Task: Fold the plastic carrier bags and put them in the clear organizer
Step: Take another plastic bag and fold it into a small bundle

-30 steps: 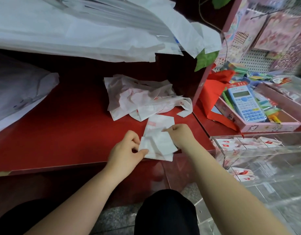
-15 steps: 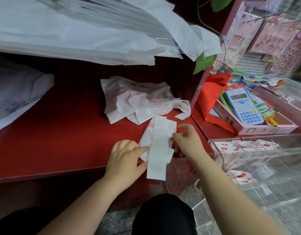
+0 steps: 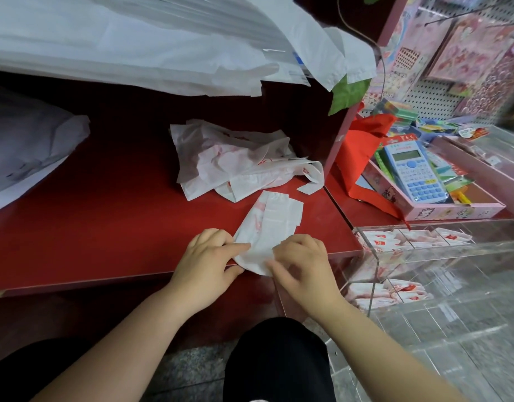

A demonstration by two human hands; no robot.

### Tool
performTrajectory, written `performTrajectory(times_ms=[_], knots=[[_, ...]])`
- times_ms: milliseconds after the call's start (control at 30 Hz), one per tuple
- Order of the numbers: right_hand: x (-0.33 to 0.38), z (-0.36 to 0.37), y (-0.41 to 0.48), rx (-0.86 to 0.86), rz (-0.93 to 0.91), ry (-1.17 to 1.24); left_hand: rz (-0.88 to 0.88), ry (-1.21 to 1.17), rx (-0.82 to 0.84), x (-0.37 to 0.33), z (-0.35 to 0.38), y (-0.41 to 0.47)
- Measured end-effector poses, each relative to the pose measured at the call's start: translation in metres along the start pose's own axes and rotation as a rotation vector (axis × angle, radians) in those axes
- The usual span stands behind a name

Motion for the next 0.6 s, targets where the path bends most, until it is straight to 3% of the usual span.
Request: performTrajectory(times_ms=[100,200,333,467,600], knots=[[-0.04,-0.001,0.01,-0.008,0.482,0.289,0.04,0.076,-0.068,0.0,0.001,-0.002],[-0.065,-0.001,0.022,0.037,0.729,0.205,0.081,0.108,-0.159,-0.005,-0.004,-0.005],[-0.082,0.004,0.033,0.132,0.848,0.014,0.127,0.132,-0.251,-0.008,-0.01,-0.01],[-0.084,0.01,0.038,0.197,0.852,-0.083,0.17,0.131,-0.341,-0.014,-0.017,-0.012],[-0.072,-0.003,0.039,-0.021,0.715,0.062,0.189,0.213,-0.355,-0.017,-0.016,-0.015]])
Point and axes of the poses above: each hand's wrist, its own y-axis towards the middle knuckle, its own z-axis out of the palm, x = y × z, the point moved 9 cm from there along y, towards the middle knuckle, and after that the axes turned 2 degrees about y, right-handed, at the moved point
